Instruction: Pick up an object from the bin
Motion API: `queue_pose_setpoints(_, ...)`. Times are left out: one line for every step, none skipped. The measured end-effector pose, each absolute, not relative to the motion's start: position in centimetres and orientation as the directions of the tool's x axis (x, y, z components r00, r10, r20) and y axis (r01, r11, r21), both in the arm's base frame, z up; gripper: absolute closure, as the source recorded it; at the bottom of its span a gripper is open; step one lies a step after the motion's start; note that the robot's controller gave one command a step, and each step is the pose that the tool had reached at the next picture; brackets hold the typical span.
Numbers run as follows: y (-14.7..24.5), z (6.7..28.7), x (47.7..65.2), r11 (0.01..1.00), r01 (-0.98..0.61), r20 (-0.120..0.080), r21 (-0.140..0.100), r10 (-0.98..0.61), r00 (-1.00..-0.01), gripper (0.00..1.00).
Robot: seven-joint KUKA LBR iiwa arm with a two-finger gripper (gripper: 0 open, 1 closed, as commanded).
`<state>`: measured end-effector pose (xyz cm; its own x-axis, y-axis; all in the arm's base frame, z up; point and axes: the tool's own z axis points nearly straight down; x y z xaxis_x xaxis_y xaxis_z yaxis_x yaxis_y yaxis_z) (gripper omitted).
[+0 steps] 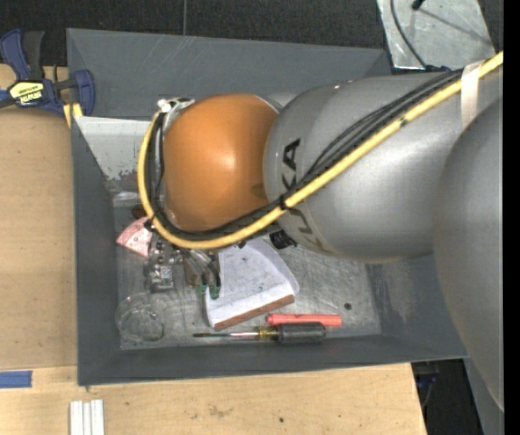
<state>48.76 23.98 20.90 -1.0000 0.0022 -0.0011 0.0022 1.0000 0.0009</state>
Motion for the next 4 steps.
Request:
queue_pose_setpoints(22.7,18.2,48.9,0.995,-0.096,-0.006,0.002,-0.096,-0.995,1.00)
queue_pose_setpoints(23.1,17.1,52.6,0.967,-0.257,-0.001,0.000,-0.257,-0.967,1.00)
queue_pose_setpoints(20.9,16.8,54.8,0.995,0.098,-0.001,0.000,0.098,-0.995,0.00)
queue_pose_setpoints(21.0,16.8,54.7,0.995,0.097,-0.001,0.001,0.097,-0.995,0.00)
